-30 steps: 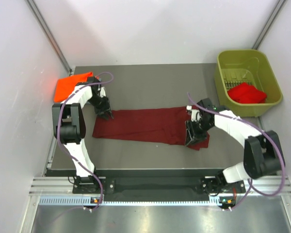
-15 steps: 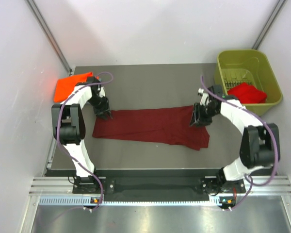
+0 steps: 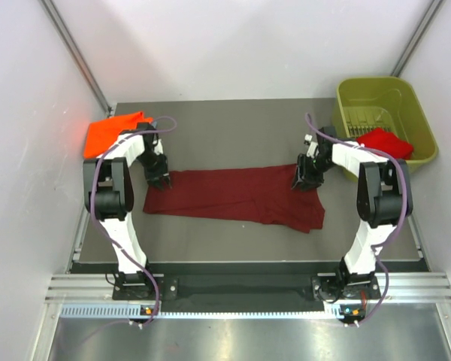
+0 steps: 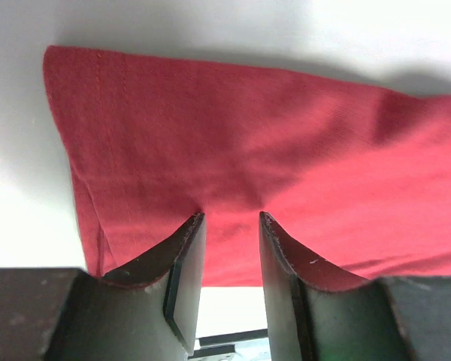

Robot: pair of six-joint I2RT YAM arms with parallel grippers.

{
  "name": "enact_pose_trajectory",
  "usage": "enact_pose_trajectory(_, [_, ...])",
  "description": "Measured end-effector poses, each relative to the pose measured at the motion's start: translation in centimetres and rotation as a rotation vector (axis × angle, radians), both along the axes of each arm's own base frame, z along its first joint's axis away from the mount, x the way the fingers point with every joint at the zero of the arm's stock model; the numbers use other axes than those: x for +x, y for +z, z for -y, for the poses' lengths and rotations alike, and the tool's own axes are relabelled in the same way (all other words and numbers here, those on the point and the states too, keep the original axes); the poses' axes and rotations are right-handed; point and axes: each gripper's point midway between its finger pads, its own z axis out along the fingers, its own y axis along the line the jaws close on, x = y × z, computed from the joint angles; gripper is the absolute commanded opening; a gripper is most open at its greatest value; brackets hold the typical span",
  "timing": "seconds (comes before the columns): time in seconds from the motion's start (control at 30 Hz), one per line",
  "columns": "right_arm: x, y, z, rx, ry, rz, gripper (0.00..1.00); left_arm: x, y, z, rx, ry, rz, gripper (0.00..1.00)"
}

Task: Fold and stack the t-shirts
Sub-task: Fold the tshirt

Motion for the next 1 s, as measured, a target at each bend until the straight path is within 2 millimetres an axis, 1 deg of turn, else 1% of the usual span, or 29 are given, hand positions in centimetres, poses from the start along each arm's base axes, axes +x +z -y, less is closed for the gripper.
enact_pose_trajectory(0.1, [0.2,-1.1,0.0,-0.005,-0.003,-0.041,0.42,-0.3,-1.2,-0.4,0.022,0.002,-0.034,0.39])
enact_pose_trajectory(0.17, [0.9,-1.1,-0.1,-0.005,-0.004,-0.06,0.42,-0.3,-1.4,-0.6,0.035,0.004,-0.048,0.39])
enact_pose_trajectory(0.23, [1.8,-1.1,-0.2,-0.006,-0.006,-0.072,0.41,0.2,-1.4,-1.1,0.062,0.004,-0.041,0.39])
enact_pose_trajectory(0.33, [4.0,-1.0,-0.5,-0.007,-0.008,-0.078,0.41,0.9,-1.5,-1.6,0.096,0.003,-0.045,0.39])
enact_pose_trajectory(0.37, [5.3,-0.9,-0.6,-0.007,-0.009,-0.065,0.41,1.0,-1.5,-1.8,0.105,0.003,-0.045,0.39])
enact_pose_trajectory(0.47, [10.2,-0.4,-1.0,-0.011,-0.009,0.025,0.41,1.4,-1.5,-2.2,0.136,-0.007,-0.042,0.38])
enact_pose_trajectory(0.5, [12.6,-0.2,-1.3,-0.01,-0.007,0.078,0.41,1.4,-1.5,-2.3,0.143,-0.011,-0.043,0.38])
enact_pose_trajectory(0.57, [15.9,0.2,-1.7,-0.011,-0.007,0.156,0.41,1.4,-1.5,-2.3,0.156,-0.018,-0.041,0.37])
enact_pose_trajectory(0.63, [18.9,0.5,-2.2,-0.007,-0.006,0.229,0.42,1.4,-1.5,-2.3,0.167,-0.025,-0.04,0.37])
enact_pose_trajectory(0.73, [22.1,0.5,-3.2,-0.001,-0.002,0.309,0.42,1.5,-1.4,-1.9,0.195,-0.055,-0.031,0.37])
enact_pose_trajectory(0.77, [23.5,1.3,-3.6,0.005,-0.001,0.355,0.42,1.5,-1.3,-1.8,0.212,-0.072,-0.023,0.37])
enact_pose_trajectory(0.8, [23.9,0.6,-4.0,0.006,0.004,0.359,0.42,1.5,-1.2,-1.7,0.228,-0.085,-0.015,0.37])
enact_pose_trajectory(0.9, [26.1,1.0,-5.5,0.019,0.012,0.429,0.43,1.4,-0.3,-0.7,0.264,-0.13,0.022,0.42])
enact_pose_trajectory(0.93, [26.4,1.2,-6.1,0.024,0.016,0.446,0.45,1.5,0.3,-0.5,0.272,-0.142,0.038,0.46])
enact_pose_trajectory(1.0, [26.6,1.8,-7.0,0.033,0.028,0.467,0.48,2.3,1.8,-0.2,0.295,-0.167,0.088,0.49])
